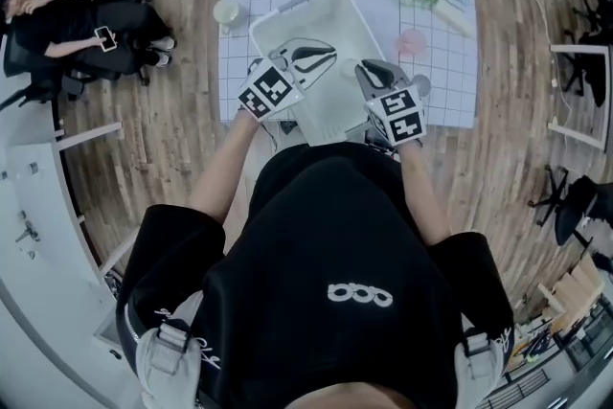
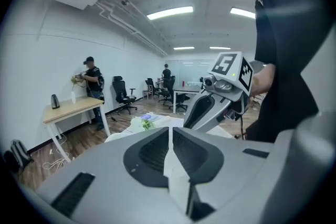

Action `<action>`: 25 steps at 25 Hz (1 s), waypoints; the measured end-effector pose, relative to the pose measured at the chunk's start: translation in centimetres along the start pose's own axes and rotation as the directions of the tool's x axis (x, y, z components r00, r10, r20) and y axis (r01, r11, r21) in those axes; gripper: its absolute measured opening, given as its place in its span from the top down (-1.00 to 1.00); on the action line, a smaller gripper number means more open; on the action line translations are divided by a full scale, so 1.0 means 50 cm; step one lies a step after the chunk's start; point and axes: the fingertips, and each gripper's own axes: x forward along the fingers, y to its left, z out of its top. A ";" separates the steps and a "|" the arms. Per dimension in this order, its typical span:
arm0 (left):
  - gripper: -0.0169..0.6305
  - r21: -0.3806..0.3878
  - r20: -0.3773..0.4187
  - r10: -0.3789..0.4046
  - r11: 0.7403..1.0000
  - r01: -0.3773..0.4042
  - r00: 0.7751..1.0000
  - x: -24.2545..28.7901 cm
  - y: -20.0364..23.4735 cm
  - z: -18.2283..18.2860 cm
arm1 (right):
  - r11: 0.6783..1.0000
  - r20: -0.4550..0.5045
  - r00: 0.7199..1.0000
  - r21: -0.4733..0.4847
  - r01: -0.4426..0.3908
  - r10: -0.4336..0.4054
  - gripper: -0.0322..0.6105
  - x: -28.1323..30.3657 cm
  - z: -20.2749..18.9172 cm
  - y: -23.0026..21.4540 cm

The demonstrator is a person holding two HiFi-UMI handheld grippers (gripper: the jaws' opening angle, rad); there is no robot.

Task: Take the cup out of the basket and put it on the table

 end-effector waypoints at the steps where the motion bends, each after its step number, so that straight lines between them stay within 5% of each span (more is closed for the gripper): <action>1: 0.90 0.030 -0.033 -0.040 0.999 0.041 0.999 0.017 0.002 -0.012 | 1.000 -0.049 0.999 -0.002 0.006 -0.006 0.80 0.015 -0.019 0.002; 4: 0.65 0.116 -0.158 -0.156 0.978 0.175 0.975 0.066 -0.002 -0.064 | 0.999 -0.184 0.982 -0.026 0.031 -0.035 0.70 0.058 -0.076 0.004; 9: 0.49 0.203 -0.358 -0.297 0.901 0.384 0.885 0.135 -0.024 -0.157 | 0.998 -0.343 0.937 -0.017 0.065 -0.067 0.46 0.115 -0.138 -0.007; 14: 0.41 0.270 -0.515 -0.393 0.769 0.579 0.762 0.195 -0.056 -0.235 | 0.991 -0.485 0.869 0.031 0.128 -0.097 0.38 0.145 -0.183 -0.015; 21: 0.32 0.303 -0.646 -0.417 0.629 0.716 0.639 0.248 -0.054 -0.330 | 0.964 -0.619 0.775 0.108 0.245 -0.128 0.26 0.207 -0.270 -0.035; 25: 0.25 0.300 -0.673 -0.422 0.595 0.746 0.608 0.260 -0.058 -0.373 | 0.960 -0.629 0.769 0.130 0.248 -0.114 0.12 0.226 -0.298 -0.029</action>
